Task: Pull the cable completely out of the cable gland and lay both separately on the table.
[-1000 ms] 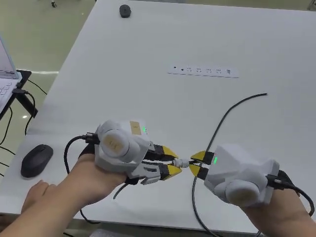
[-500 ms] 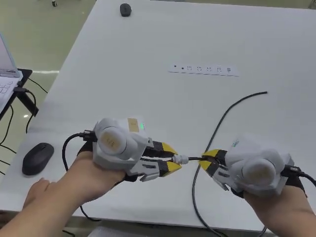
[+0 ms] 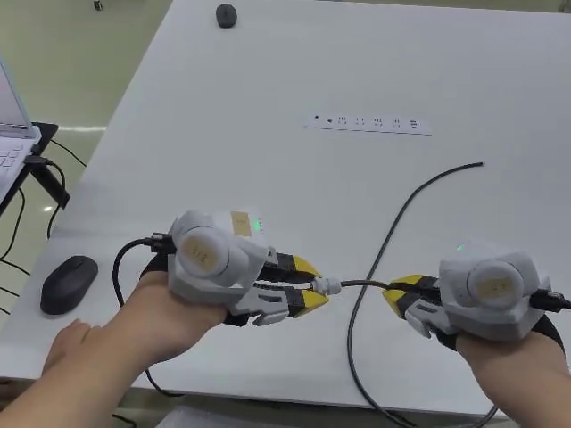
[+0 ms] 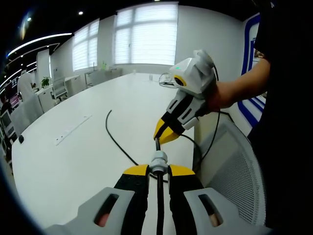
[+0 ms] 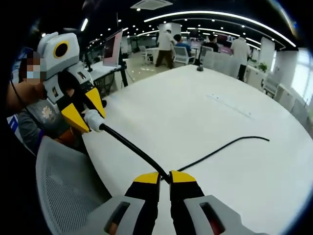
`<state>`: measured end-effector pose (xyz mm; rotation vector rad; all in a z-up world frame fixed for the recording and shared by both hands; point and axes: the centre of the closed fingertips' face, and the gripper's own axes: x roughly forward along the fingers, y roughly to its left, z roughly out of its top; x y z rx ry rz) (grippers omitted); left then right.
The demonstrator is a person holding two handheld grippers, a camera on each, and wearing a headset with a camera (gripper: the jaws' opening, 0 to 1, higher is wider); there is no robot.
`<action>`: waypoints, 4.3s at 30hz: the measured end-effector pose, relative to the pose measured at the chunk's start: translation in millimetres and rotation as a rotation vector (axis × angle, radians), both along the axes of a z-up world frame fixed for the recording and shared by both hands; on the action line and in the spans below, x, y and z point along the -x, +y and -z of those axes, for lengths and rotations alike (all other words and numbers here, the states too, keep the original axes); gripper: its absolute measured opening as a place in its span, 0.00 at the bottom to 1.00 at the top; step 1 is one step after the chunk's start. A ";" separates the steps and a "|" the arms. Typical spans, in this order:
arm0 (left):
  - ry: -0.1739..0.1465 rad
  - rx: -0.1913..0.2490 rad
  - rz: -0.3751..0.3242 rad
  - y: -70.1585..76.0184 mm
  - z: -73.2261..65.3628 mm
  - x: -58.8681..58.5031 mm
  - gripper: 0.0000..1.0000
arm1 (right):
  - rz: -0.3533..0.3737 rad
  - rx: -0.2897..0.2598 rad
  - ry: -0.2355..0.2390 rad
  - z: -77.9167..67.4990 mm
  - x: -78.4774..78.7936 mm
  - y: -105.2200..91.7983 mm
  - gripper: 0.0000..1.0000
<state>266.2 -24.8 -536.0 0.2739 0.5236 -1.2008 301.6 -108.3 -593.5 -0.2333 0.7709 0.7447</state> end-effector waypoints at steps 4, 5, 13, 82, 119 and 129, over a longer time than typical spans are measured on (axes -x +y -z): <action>0.003 0.000 -0.003 0.2 0.7 -0.7 0.15 | 0.054 -0.028 0.035 5.1 -2.1 -5.5 0.02; 0.004 0.000 -0.004 0.1 1.1 -1.0 0.15 | 0.062 -0.032 0.043 6.3 -2.3 -6.2 0.02; 0.014 -0.009 -0.005 1.2 4.9 -1.2 0.15 | -0.002 0.000 -0.018 5.4 -2.2 -4.4 0.03; -0.005 0.016 0.020 -4.8 1.2 2.2 0.15 | -0.157 0.042 -0.083 -14.0 15.5 21.1 0.01; 0.007 0.009 0.009 -3.4 3.4 4.7 0.15 | -0.046 -0.027 -0.026 -3.4 10.5 -2.2 0.15; 0.016 0.013 0.010 -4.5 3.5 6.7 0.15 | -0.371 0.073 -0.246 -41.3 26.8 53.6 0.20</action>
